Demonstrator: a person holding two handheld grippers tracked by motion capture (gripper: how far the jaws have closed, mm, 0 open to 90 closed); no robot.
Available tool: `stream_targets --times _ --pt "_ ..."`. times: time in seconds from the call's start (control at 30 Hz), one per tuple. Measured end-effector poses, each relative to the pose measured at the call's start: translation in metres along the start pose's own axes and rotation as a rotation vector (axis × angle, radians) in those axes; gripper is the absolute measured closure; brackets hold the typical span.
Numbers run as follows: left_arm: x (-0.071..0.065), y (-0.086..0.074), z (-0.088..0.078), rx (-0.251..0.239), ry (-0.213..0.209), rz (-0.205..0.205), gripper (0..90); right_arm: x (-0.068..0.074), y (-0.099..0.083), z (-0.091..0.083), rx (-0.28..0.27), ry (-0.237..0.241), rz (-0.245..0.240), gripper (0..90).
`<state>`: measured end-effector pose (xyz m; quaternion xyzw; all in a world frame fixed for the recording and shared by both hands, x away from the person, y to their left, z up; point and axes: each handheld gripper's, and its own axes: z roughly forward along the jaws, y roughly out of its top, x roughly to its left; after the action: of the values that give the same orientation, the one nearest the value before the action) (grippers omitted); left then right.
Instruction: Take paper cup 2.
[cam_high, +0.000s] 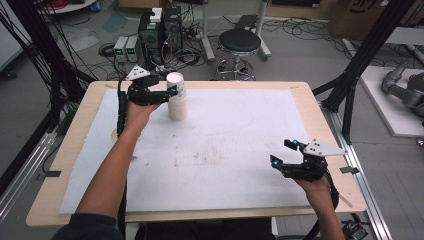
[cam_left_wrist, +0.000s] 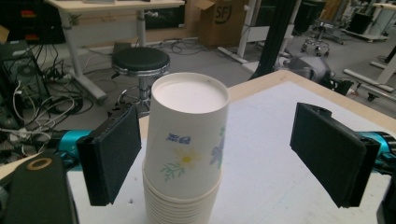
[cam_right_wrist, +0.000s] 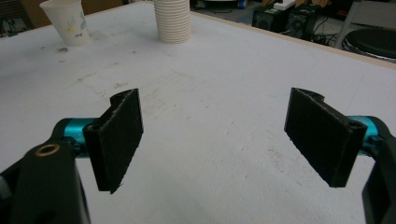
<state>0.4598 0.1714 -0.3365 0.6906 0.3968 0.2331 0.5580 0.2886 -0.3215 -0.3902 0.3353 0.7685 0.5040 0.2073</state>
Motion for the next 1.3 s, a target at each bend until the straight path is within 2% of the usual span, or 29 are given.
stream_targets --times 0.2,0.33,0.53,0.87,1.17,1.3 --pt "0.001 0.003 0.015 0.019 0.032 0.017 16.3 0.0 0.0 -0.001 -0.003 -0.001 -0.002 19.9" --pt "0.003 0.006 0.024 0.03 0.067 0.005 16.5 0.0 0.0 0.0 0.0 0.001 0.001 19.9" --pt "0.005 0.009 0.037 0.044 0.059 -0.003 16.5 -0.001 0.0 0.0 0.003 0.002 0.002 19.9" --pt "0.008 0.002 0.053 0.081 0.08 -0.009 17.0 0.0 -0.001 -0.001 0.007 0.004 0.007 19.9" --pt "0.007 0.001 0.055 0.091 0.062 0.042 31.8 -0.002 -0.002 -0.001 0.009 -0.003 0.008 19.9" --pt "0.007 0.002 0.055 0.086 0.063 0.045 32.2 -0.001 -0.002 -0.001 0.01 -0.002 0.011 19.9"
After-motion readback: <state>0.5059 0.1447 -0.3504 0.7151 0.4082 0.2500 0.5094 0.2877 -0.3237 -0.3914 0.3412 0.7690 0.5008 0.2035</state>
